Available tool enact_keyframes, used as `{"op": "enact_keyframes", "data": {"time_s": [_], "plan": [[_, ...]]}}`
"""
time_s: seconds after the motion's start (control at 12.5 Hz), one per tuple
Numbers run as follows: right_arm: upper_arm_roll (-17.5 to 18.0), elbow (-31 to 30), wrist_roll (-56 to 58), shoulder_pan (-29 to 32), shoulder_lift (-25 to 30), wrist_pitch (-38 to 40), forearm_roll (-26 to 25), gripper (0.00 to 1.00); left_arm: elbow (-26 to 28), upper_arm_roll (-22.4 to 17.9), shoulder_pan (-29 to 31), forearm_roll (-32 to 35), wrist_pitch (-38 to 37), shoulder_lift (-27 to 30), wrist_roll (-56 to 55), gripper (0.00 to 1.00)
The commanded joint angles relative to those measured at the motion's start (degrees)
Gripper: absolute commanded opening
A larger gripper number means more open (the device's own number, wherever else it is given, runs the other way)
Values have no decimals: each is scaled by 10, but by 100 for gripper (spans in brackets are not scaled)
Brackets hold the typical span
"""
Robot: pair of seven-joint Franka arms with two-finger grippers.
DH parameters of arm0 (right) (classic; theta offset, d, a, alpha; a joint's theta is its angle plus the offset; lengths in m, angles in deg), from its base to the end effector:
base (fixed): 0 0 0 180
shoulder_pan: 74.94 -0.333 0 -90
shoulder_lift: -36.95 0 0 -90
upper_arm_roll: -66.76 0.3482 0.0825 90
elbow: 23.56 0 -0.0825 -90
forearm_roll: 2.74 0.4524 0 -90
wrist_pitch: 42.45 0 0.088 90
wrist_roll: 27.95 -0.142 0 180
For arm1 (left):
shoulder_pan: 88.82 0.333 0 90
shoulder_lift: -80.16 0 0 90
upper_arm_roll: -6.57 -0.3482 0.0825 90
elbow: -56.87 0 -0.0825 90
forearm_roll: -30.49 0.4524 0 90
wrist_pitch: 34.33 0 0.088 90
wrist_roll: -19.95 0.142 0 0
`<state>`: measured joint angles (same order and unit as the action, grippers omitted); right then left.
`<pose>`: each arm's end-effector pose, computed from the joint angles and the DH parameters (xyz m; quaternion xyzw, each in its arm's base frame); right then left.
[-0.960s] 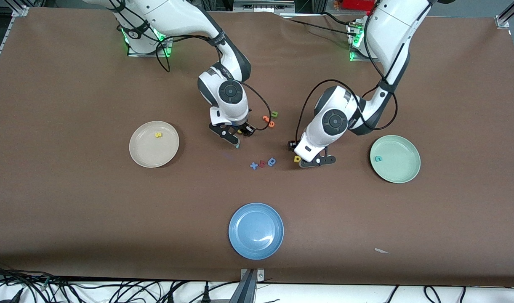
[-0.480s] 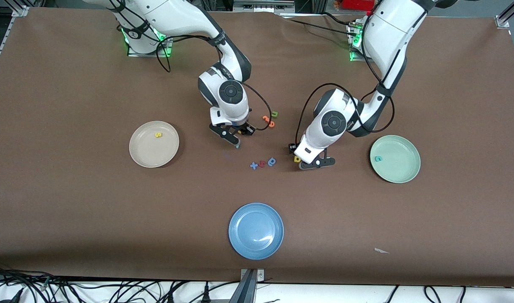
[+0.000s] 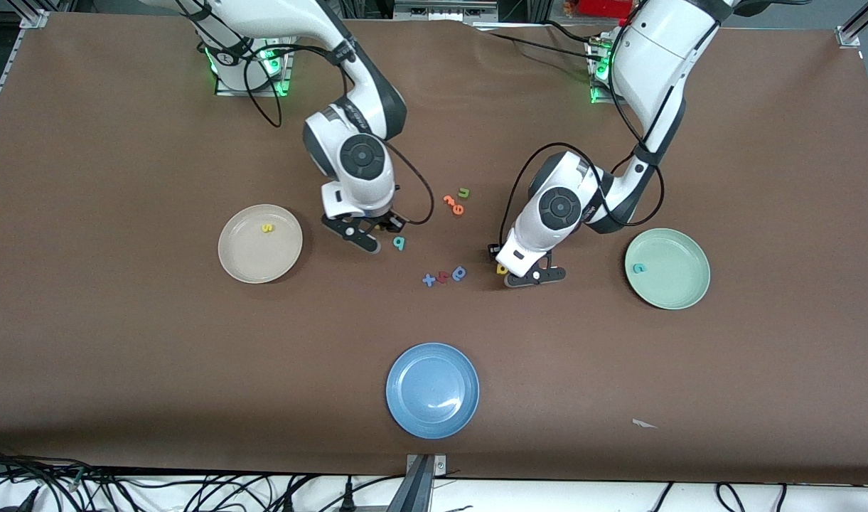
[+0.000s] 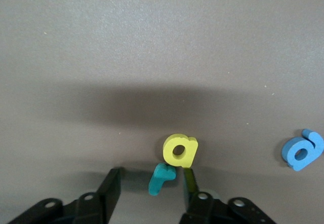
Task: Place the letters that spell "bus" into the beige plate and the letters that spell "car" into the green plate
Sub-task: 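Drop the u on the beige plate while the left hovers over cyan r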
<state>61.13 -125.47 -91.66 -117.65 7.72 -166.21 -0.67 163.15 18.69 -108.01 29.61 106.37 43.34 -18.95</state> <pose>0.5602 0.4302 0.2105 0.9697 -0.2359 -0.0325 0.0549 0.5961 -0.3618 0.1138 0.9934 0.0916 -0.0510 0.0474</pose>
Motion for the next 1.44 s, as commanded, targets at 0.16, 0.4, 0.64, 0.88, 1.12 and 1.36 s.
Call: {"op": "enact_keyframes", "data": {"time_s": [0.16, 0.4, 0.64, 0.88, 1.12, 1.36], "plan": [[-72, -8, 215, 19, 23, 47, 49, 11, -14, -3, -4, 19, 3, -11, -23, 42], [-101, -22, 343, 52, 22, 50, 68, 11, -28, -3, -5, 19, 3, -21, -29, 42], [-101, -40, 402, 85, 7, 42, 71, 11, -28, -3, -5, 19, 3, -22, -33, 36], [-100, -49, 429, 104, -5, 37, 72, 12, -27, -2, -5, 19, 3, -22, -34, 36], [-100, -57, 443, 108, -19, 27, 95, 16, -27, 0, -5, 19, -2, -20, -37, 40], [-100, -57, 445, 112, -21, 27, 98, 77, -27, 0, -3, 19, -2, -18, -38, 54]]}}
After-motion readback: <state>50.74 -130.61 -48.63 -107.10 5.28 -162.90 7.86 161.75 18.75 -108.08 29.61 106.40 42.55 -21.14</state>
